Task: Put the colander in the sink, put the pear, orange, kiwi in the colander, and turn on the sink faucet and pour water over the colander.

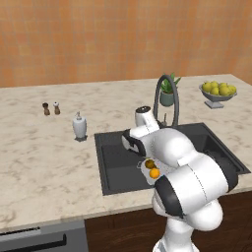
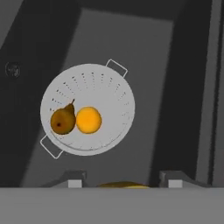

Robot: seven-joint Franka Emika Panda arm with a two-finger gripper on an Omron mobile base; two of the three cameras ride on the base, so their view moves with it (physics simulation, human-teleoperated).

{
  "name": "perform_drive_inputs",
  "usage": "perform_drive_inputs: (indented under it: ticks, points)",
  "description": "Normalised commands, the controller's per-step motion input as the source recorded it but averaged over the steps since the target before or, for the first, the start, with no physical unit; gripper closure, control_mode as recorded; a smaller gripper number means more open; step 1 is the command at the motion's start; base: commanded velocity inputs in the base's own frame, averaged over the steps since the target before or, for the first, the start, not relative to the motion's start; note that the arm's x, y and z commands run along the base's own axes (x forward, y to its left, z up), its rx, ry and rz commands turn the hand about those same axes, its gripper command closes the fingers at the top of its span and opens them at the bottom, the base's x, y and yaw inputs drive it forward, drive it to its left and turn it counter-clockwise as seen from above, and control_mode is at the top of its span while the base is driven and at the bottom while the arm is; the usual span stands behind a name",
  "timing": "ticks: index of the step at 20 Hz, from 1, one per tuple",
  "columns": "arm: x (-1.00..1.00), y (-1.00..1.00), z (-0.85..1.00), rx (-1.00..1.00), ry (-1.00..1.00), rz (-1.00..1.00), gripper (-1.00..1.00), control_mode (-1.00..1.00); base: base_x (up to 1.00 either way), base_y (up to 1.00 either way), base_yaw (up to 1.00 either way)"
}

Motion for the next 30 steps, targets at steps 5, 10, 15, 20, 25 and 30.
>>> perform_drive_inputs:
  ticks: [5, 10, 15, 20, 25, 30]
  points:
    - [0.00, -0.97, -0.38, -0.02, 0.00, -0.05, 1.00, -1.00, 0.00, 0.00, 0.00]
    - [0.08, -0.43, -0.59, -0.14, 0.00, 0.00, 1.00, -1.00, 0.00, 0.00, 0.00]
    - [0.25, 0.19, -0.59, -0.20, 0.03, 0.05, 1.00, -1.00, 0.00, 0.00, 0.00]
    - [0.55, 0.01, -0.45, -0.06, 0.09, 0.19, 1.00, -1.00, 0.00, 0.00, 0.00]
    - [0.68, 0.00, -0.41, -0.04, 0.14, 0.18, 1.00, -1.00, 0.00, 0.00, 0.00]
    - [0.76, 0.00, -0.53, -0.06, 0.09, 0.14, 1.00, -1.00, 0.00, 0.00, 0.00]
